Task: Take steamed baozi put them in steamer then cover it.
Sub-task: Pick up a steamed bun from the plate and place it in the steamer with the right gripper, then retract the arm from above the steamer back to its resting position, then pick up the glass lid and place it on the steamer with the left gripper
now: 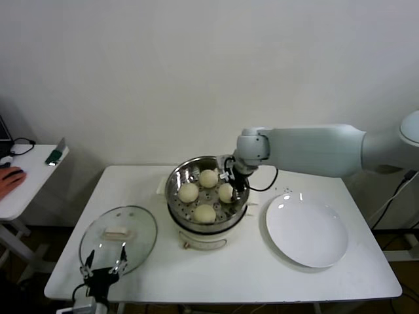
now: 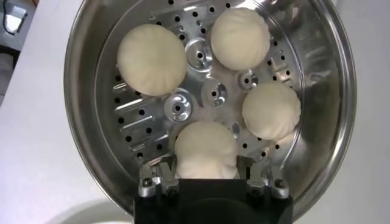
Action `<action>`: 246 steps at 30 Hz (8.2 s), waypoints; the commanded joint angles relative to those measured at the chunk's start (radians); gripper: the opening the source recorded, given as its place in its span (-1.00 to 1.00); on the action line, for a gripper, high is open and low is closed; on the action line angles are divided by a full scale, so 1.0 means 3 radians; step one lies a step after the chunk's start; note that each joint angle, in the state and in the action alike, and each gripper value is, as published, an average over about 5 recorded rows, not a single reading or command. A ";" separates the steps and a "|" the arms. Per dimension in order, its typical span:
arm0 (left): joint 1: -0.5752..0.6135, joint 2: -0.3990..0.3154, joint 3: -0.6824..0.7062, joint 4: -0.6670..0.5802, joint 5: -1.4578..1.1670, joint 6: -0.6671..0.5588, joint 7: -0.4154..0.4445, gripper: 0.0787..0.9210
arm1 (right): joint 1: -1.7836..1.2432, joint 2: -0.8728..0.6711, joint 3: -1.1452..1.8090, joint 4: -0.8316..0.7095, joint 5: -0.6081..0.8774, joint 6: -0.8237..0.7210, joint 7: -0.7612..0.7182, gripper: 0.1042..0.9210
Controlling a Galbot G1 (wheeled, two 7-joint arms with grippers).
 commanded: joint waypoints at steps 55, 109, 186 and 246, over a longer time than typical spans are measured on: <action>-0.0089 0.0168 -0.0074 -0.0116 0.0287 0.0087 0.0010 0.77 | -0.6438 -0.1389 0.7318 0.1354 -0.0459 0.1966 0.2355 0.76; -0.0505 0.0771 -0.0173 0.1247 0.4594 -0.0642 -0.1148 0.77 | -0.7958 0.0208 0.7537 0.1230 -0.0952 0.2862 0.2177 0.76; -0.0716 0.1086 0.0099 0.0359 0.4055 0.0254 -0.0319 -0.87 | -0.8091 0.0353 0.7640 0.1504 -0.1172 0.2831 0.2074 0.76; -0.2352 -0.0199 0.2572 0.0415 0.5534 0.2188 0.1131 -0.87 | -0.8027 0.0333 0.7693 0.1510 -0.1364 0.2505 0.2286 0.76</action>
